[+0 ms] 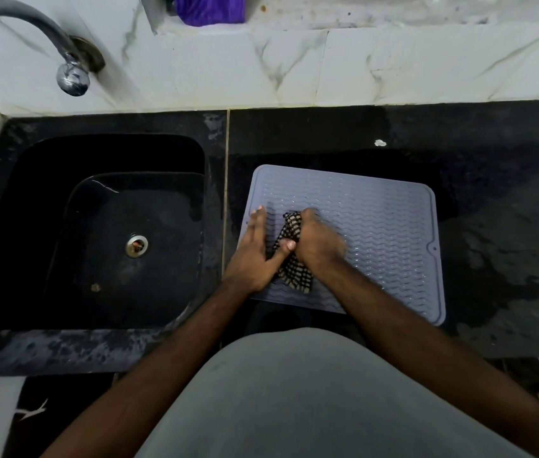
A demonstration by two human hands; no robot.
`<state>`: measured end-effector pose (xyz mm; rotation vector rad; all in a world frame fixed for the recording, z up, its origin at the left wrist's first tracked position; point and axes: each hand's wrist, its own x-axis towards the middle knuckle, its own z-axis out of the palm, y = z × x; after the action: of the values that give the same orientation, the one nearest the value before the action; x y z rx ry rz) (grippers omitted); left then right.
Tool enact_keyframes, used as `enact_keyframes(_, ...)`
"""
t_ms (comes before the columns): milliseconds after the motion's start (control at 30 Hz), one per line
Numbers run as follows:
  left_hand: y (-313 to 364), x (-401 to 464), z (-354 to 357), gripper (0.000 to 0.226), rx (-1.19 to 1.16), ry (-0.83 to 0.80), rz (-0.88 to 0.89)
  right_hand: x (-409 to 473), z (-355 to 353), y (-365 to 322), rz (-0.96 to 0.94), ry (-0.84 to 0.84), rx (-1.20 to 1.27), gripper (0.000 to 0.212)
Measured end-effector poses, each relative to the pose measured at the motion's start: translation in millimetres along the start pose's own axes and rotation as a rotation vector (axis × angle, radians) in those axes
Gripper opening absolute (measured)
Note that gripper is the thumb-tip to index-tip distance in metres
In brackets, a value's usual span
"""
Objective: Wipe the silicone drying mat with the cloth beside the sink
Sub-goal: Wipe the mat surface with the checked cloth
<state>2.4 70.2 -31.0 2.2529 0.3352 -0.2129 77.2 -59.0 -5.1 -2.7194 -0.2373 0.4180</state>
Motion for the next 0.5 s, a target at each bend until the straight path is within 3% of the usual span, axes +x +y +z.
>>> enact_keyframes(67, 3, 0, 4, 0.110, 0.136, -0.009, 0.039, -1, -9, 14, 0.047, -0.018, 0.012, 0.041)
enact_keyframes(167, 6, 6, 7, 0.124, 0.218, -0.074, -0.039, -5, -22, 34, 0.118, -0.035, -0.046, 0.055)
enact_keyframes(500, 12, 4, 12, 0.136, 0.330, -0.071, -0.112, -11, -49, 89, 0.199, -0.009, -0.050, 0.065)
